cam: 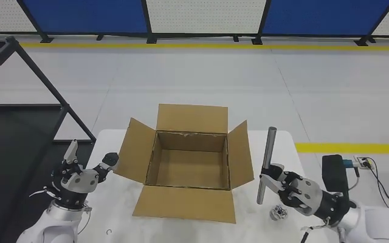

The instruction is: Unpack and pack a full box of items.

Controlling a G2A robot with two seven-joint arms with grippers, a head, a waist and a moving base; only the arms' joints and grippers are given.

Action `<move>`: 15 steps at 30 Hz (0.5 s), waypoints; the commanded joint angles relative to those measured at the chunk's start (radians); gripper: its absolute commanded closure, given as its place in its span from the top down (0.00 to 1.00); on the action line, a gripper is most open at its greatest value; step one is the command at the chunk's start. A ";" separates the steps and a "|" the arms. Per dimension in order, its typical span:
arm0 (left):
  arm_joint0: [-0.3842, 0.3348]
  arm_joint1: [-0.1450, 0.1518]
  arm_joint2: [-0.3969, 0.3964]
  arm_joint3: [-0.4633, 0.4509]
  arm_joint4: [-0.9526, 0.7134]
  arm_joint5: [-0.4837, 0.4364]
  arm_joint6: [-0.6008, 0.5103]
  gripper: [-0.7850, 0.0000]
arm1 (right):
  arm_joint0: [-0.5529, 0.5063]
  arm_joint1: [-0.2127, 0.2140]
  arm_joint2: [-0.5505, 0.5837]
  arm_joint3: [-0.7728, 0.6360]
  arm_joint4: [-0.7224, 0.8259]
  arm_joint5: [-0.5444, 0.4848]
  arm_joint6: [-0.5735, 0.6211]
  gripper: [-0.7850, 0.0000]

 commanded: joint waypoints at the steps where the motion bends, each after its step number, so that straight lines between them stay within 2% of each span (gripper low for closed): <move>1: -0.003 0.001 -0.001 0.015 -0.004 0.013 -0.014 1.00 | -0.009 0.004 -0.016 0.001 -0.028 0.025 -0.006 0.00; 6: -0.023 0.004 0.002 0.031 -0.013 0.044 -0.048 1.00 | -0.061 0.016 0.025 0.046 -0.002 0.069 0.004 0.00; 15: -0.071 0.005 0.014 0.037 -0.055 0.051 -0.098 1.00 | -0.280 0.038 0.245 0.109 0.146 0.103 0.030 0.00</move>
